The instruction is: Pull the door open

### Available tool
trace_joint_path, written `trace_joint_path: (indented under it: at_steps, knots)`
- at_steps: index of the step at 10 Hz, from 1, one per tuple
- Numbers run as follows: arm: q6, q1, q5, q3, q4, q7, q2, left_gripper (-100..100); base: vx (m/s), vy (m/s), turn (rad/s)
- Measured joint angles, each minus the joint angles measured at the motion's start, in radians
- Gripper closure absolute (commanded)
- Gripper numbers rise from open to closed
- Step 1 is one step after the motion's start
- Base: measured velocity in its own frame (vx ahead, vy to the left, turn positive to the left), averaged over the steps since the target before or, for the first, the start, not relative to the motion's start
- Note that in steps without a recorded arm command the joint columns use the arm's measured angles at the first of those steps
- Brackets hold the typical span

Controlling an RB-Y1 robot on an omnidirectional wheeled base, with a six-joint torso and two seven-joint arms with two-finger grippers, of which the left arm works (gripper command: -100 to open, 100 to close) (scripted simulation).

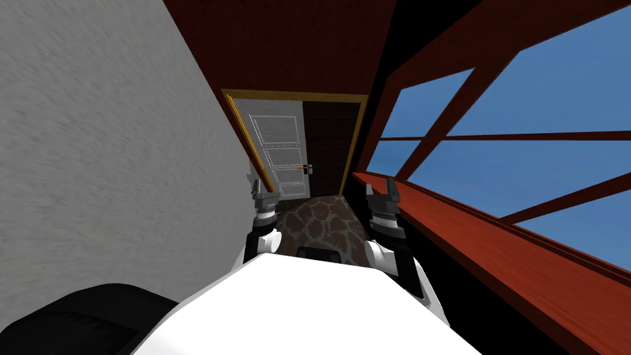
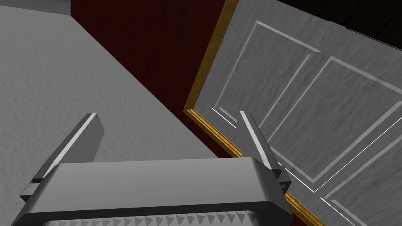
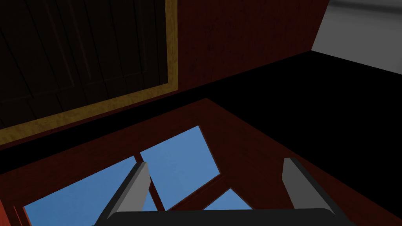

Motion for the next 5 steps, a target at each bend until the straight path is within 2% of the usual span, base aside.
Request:
trace_joint_path:
  at_steps: [5]
  knots:
    - [0.018, 0.002, 0.011, 0.019, 0.053, -0.020, 0.018, -100, 0.206, -0.005, -0.043]
